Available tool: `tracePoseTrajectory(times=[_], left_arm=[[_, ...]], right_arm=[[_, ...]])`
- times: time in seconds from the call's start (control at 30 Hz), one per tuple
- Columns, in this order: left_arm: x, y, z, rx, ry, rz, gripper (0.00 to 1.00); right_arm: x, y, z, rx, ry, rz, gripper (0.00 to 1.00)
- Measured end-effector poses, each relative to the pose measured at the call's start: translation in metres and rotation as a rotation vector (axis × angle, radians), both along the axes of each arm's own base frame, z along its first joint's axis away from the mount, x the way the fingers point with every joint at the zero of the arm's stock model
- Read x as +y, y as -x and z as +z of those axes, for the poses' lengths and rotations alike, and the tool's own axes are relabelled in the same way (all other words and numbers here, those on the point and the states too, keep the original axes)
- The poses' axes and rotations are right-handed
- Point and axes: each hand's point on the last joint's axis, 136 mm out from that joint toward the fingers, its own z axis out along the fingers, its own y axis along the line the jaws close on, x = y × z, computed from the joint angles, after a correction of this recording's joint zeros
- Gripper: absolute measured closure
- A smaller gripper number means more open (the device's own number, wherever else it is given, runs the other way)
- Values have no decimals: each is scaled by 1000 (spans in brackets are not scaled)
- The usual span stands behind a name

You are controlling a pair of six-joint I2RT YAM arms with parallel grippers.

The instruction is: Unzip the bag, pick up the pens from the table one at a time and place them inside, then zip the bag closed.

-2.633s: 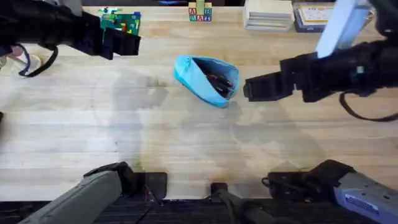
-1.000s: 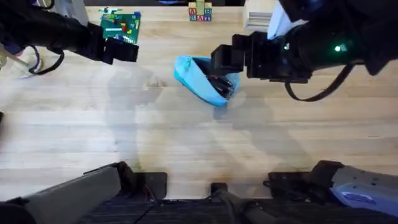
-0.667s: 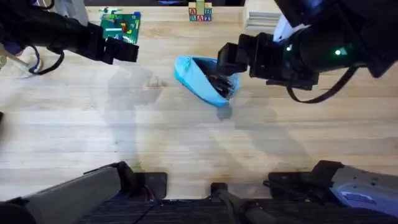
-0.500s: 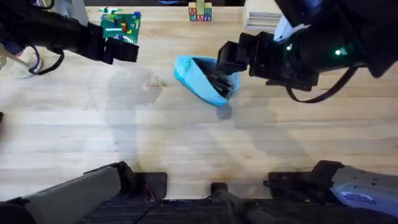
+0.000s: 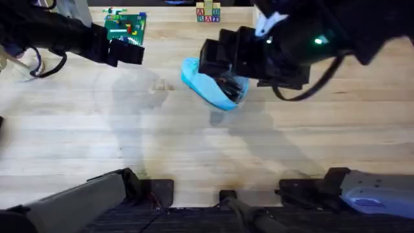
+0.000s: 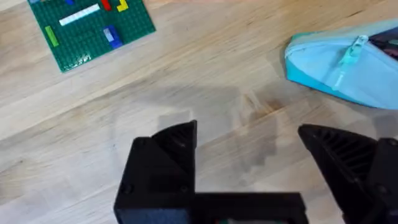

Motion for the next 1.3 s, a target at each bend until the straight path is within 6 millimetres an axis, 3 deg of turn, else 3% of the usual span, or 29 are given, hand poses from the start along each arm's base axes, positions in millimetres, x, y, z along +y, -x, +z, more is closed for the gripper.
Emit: tracePoseTrajectory(times=[0.47, 0.7, 0.93, 1.3], left_arm=[[0, 0, 0, -2, -1, 0, 7], [0, 0, 0, -2, -1, 0, 7], [0, 0, 0, -2, -1, 0, 8], [0, 0, 0, -1, 0, 0, 8]], right_arm=[[63, -18, 10, -15, -38, 35, 5], [71, -22, 5, -10, -60, 0, 5], [79, -31, -12, 10, -58, -69, 3], [97, -44, -17, 21, -158, -206, 4]])
